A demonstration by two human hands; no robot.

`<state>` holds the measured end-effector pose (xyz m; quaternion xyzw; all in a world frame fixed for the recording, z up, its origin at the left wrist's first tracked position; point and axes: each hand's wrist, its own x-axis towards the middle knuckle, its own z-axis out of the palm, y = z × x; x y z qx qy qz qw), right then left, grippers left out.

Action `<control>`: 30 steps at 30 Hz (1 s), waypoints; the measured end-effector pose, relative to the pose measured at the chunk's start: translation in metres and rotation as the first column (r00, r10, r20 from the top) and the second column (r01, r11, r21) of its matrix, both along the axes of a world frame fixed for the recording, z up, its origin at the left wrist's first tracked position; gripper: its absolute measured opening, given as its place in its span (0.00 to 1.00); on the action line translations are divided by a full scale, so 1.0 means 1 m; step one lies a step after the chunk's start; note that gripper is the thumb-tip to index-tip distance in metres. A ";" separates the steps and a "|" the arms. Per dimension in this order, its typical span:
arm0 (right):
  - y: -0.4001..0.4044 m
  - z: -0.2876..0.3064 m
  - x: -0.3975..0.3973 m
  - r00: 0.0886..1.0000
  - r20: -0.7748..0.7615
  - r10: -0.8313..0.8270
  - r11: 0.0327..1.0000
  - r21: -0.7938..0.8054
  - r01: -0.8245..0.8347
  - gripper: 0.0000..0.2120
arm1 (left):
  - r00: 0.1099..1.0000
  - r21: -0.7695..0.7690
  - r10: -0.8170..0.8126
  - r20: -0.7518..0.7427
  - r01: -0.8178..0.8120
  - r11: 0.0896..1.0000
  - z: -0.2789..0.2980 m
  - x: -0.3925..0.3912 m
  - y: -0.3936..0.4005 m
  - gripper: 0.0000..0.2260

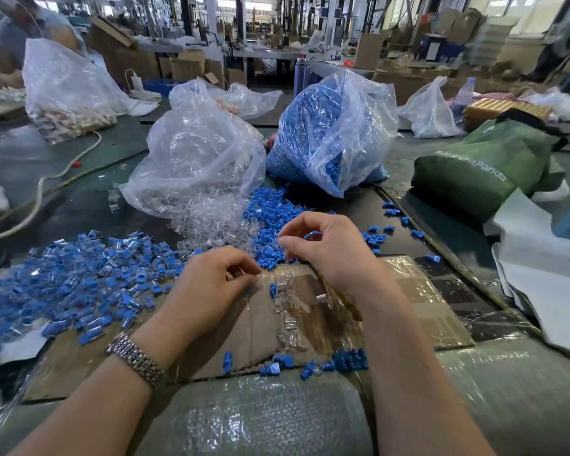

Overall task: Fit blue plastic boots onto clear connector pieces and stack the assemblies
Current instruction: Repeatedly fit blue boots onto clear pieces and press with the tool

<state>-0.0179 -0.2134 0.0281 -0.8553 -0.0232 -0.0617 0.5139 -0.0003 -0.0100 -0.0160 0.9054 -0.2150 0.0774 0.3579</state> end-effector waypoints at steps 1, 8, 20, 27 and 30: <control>0.000 0.001 0.000 1.000 -0.007 0.023 1.000 0.018 -0.023 0.02 | 0.998 -0.081 0.029 -0.047 -0.032 0.996 0.000 0.001 0.001 0.05; 0.004 0.002 -0.003 0.990 0.025 0.137 0.978 0.157 -0.139 0.01 | 0.793 -0.819 -0.354 -0.496 -0.291 0.494 0.017 -0.003 0.008 0.11; 0.016 0.005 -0.008 0.953 0.219 0.210 0.972 0.058 -0.227 0.03 | 0.764 -0.885 -0.463 -0.450 -0.311 0.347 0.024 -0.006 0.008 0.09; 0.015 0.004 -0.007 0.946 0.233 0.226 0.970 0.038 -0.242 0.02 | 0.774 -0.882 -0.461 -0.435 -0.264 0.391 0.028 -0.010 0.007 0.07; 0.017 0.000 -0.006 0.943 0.226 0.244 0.968 -0.006 -0.250 0.02 | 0.783 -0.881 -0.456 -0.423 -0.237 0.409 0.030 -0.013 0.006 0.06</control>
